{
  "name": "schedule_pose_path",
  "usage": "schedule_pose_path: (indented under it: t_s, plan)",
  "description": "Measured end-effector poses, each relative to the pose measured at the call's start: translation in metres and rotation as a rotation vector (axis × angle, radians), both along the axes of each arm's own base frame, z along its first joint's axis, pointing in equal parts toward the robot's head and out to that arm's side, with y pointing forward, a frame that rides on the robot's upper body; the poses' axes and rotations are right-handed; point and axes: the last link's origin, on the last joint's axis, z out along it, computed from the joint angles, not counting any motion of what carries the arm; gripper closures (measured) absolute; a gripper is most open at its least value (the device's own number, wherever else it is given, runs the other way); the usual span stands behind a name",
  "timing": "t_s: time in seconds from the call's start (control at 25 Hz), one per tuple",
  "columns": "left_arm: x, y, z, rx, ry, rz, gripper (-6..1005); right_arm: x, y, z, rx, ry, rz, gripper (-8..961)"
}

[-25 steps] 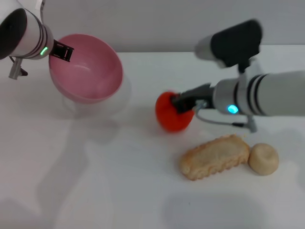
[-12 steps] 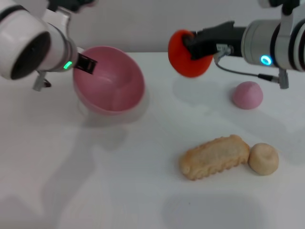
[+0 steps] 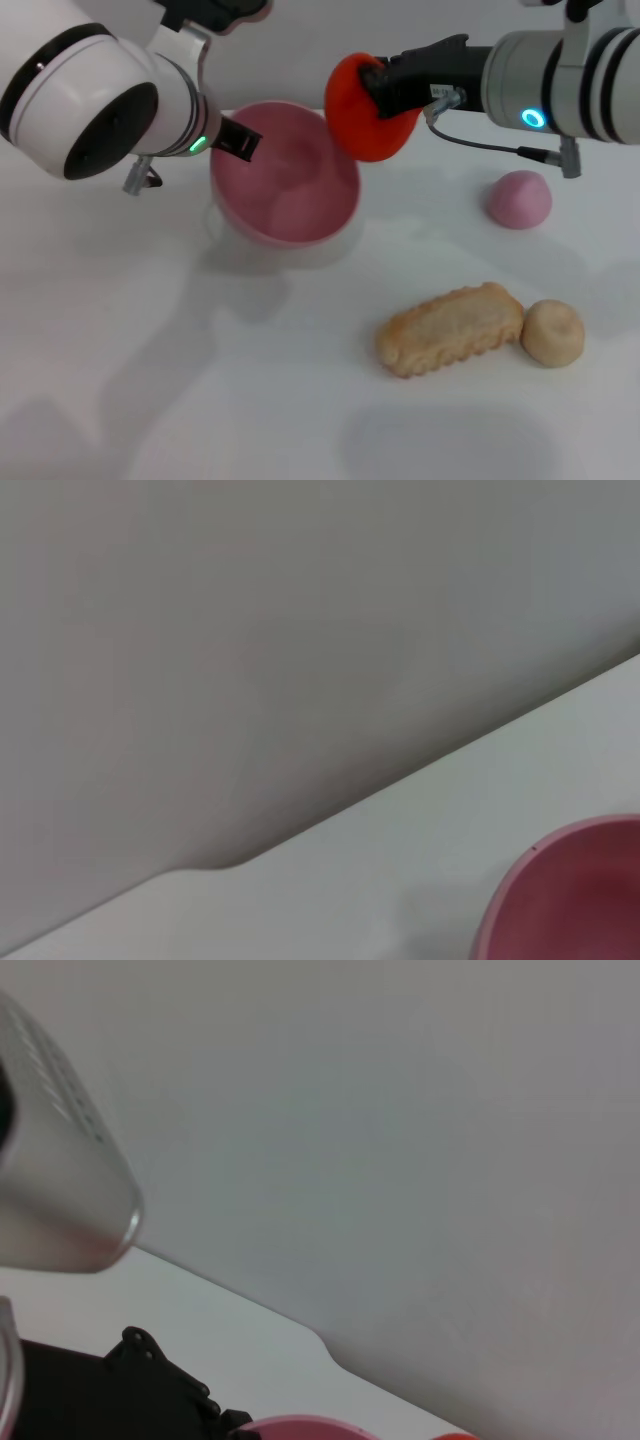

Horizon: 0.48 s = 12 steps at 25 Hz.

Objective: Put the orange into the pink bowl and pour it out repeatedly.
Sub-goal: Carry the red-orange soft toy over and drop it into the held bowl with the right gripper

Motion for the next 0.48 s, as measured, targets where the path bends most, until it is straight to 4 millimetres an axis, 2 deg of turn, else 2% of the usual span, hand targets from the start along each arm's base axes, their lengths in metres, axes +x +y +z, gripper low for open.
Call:
schedule_pose_path:
  t_s: [0.32, 0.4, 0.48]
  plan:
    - [0.010, -0.001, -0.005, -0.032, -0.036, -0.033, 955, 0.005, 0.018, -0.025, -0.056, 0.008, -0.032, 912]
    - [0.011, -0.001, -0.005, -0.038, -0.036, -0.038, 955, 0.004, 0.018, -0.026, -0.060, 0.006, -0.026, 912]
    - [0.011, -0.001, -0.005, -0.040, -0.037, -0.038, 955, 0.003, 0.018, -0.026, -0.059, 0.004, -0.013, 861]
